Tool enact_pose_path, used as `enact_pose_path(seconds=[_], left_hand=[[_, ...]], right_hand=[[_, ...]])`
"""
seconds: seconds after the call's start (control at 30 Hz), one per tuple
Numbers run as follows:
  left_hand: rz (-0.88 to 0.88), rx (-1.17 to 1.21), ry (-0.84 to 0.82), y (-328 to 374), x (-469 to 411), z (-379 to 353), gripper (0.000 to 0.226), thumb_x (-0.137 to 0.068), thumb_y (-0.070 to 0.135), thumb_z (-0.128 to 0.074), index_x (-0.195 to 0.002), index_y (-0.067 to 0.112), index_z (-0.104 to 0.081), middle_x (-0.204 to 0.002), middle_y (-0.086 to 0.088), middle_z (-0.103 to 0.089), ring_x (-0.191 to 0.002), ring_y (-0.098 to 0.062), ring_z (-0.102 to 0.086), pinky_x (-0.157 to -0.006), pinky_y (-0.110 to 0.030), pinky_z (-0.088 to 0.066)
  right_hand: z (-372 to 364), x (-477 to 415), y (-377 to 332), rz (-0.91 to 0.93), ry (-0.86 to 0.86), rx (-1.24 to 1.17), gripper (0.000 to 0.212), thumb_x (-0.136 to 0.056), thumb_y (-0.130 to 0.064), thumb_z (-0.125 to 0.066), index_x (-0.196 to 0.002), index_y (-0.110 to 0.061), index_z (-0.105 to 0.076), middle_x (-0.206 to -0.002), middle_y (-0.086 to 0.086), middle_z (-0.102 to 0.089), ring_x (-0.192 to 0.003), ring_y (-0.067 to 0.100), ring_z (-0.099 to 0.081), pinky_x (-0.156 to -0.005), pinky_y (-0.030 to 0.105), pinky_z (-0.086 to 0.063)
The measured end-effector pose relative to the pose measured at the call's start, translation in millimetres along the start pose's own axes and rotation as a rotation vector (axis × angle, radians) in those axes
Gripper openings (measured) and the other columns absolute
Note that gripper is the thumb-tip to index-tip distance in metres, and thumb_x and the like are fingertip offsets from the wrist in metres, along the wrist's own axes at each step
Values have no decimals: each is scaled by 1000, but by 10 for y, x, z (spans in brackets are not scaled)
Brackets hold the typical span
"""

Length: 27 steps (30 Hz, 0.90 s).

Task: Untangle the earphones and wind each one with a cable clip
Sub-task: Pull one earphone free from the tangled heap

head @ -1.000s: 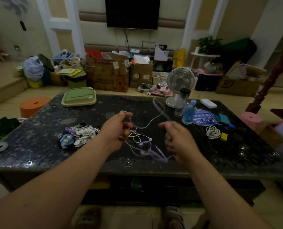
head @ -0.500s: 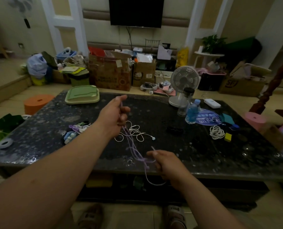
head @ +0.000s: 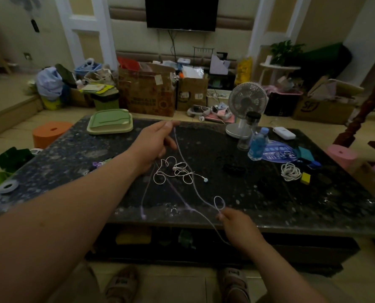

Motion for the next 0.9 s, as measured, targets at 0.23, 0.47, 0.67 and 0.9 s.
enact_pose_path(seconds=[0.23, 0.47, 0.67, 0.9], left_hand=[[-16, 27, -4, 128, -99, -8, 32, -113, 36, -39, -131, 30, -64, -70, -5, -67, -40, -12, -36, -39, -22, -25], [-3, -2, -82, 138, -56, -111, 34, -113, 30, -39, -125, 20, -69, -72, -7, -65, -41, -11, -37, -40, -19, -27], [14, -74, -225, 48, 16, -288, 34, -112, 28, -41, -121, 15, -71, -75, -10, -62, -40, -10, -35, -38, -17, -26], [10, -142, -335, -132, -29, -438, 34, -111, 25, -43, -106, 9, -73, -72, -11, -60, -43, -11, -36, -40, -17, -27]], right_hand=[[-224, -4, 64, 15, -76, 302, 23, -107, -38, -46, -102, -29, -67, -98, -7, -68, -86, 13, -62, -71, 32, -46], [-366, 15, 12, 94, -238, 164, 22, -106, -36, -52, -98, -26, -70, -89, -9, -66, -81, 8, -62, -66, 26, -46], [233, -138, -583, 281, 226, -149, 22, -101, -37, -64, -120, -28, -67, -113, -10, -61, -103, 4, -60, -97, 32, -51], [626, -517, -1206, 340, -57, -700, 51, -102, -20, -65, -149, -28, -47, -136, -11, -61, -121, 3, -60, -103, 29, -48]])
Point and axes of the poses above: each hand's wrist, its own x-axis away from the middle knuckle, its own z-axis out of the back of the hand, y = z × x, the point moved 7 cm from there along -x, towards the middle knuckle
